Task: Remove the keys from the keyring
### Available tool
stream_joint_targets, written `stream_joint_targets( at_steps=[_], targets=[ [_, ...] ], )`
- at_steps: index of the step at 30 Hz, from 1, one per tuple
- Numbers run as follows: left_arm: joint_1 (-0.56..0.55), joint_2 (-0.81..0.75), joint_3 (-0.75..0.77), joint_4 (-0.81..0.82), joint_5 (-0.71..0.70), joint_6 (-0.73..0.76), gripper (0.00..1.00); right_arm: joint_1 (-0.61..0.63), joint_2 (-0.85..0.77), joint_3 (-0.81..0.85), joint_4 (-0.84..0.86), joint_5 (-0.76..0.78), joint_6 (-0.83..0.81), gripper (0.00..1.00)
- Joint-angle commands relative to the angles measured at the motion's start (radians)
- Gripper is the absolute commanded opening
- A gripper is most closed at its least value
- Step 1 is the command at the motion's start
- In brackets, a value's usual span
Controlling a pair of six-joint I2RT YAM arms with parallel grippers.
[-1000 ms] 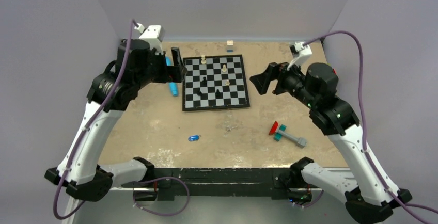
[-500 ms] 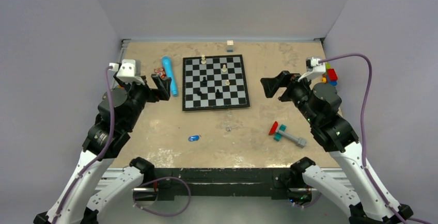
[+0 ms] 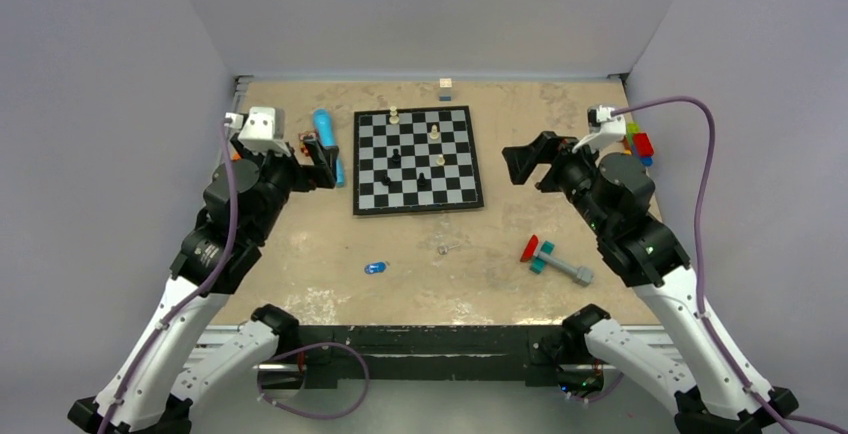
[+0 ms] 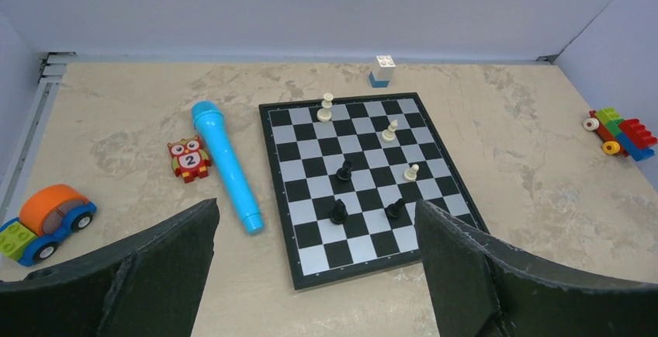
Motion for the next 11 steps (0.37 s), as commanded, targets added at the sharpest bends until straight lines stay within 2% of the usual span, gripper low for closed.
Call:
stream_joint_targets(
  at_steps=[1,11],
  targets=[
    [0.004,0.01,0.025,0.05,-0.008,0.02,1.0,-0.002,-0.022,0.033,0.048,0.007,-0.009,0.98],
    [0.004,0.026,0.027,0.057,-0.005,0.016,1.0,-0.002,0.006,0.059,0.03,-0.023,-0.001,0.98]
  ],
)
